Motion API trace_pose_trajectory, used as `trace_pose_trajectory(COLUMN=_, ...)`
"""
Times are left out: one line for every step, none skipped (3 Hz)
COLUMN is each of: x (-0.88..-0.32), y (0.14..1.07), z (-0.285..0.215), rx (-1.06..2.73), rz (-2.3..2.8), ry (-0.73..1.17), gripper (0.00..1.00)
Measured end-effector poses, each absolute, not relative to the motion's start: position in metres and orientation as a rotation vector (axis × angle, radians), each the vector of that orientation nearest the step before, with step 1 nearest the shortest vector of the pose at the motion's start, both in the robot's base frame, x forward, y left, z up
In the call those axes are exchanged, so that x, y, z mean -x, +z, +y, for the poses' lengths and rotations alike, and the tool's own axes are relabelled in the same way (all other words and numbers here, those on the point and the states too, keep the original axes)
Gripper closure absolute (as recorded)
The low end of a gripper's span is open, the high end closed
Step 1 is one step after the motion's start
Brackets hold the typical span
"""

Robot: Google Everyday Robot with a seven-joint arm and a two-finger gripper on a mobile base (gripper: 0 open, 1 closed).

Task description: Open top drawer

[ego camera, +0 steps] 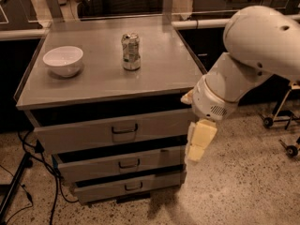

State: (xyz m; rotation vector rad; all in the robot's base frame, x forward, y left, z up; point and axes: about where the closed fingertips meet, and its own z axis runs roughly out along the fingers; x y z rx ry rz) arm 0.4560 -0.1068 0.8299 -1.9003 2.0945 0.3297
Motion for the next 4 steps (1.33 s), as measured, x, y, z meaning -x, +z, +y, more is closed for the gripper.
trace_pose_trajectory(x=-0.457, y=0.807, z=-0.078, rx=1.942, rz=2.086, ry=0.407, gripper=0.00)
trace_pose_trajectory(x=-0.457, y=0.807, z=-0.078, rx=1.943, rz=2.086, ry=0.408, gripper=0.00)
trace_pose_trajectory(x=-0.457, y=0.786, z=-0.063, rx=1.946, rz=2.084, ry=0.440, gripper=0.00)
trace_pose_trajectory(x=-0.476, y=0.769, z=-0.045, rx=1.944, rz=2.070, ry=0.446, gripper=0.00)
